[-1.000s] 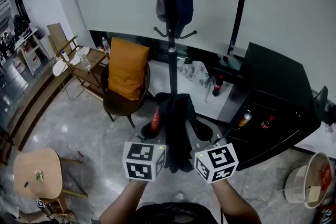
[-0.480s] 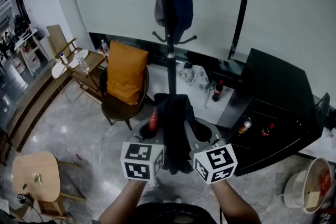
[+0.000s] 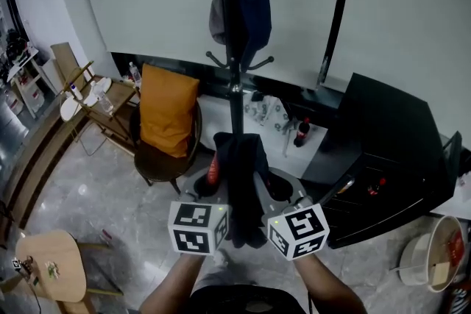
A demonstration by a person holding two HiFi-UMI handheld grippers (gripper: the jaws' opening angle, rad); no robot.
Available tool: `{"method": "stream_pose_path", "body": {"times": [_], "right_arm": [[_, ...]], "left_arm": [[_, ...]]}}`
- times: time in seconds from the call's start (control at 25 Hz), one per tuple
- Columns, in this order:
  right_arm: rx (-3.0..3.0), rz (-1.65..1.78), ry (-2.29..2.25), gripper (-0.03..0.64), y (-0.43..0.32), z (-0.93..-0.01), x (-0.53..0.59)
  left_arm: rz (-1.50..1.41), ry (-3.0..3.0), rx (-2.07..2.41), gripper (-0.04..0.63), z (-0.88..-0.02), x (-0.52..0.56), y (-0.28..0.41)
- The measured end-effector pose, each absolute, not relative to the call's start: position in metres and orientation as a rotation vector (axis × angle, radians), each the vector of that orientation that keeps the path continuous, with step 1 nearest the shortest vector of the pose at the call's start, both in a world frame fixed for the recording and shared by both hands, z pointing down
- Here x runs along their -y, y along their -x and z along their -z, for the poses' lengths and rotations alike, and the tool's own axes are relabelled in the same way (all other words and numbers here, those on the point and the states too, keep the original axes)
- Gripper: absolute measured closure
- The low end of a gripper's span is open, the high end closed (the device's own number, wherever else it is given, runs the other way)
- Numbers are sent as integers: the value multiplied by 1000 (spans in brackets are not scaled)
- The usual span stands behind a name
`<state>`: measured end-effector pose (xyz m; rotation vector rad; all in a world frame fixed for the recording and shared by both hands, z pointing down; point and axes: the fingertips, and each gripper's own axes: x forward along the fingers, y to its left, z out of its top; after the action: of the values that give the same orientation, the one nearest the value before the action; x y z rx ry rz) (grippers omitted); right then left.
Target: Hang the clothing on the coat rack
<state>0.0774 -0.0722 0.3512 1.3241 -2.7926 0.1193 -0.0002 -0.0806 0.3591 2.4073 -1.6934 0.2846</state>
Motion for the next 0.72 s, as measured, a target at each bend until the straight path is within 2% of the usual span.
{"method": "stream_pose_path", "body": {"times": [0.72], "right_arm": [[2668, -103, -1516, 592, -35, -342, 150]], "left_arm": [[-270, -2520, 1529, 569, -349, 169, 47]]}}
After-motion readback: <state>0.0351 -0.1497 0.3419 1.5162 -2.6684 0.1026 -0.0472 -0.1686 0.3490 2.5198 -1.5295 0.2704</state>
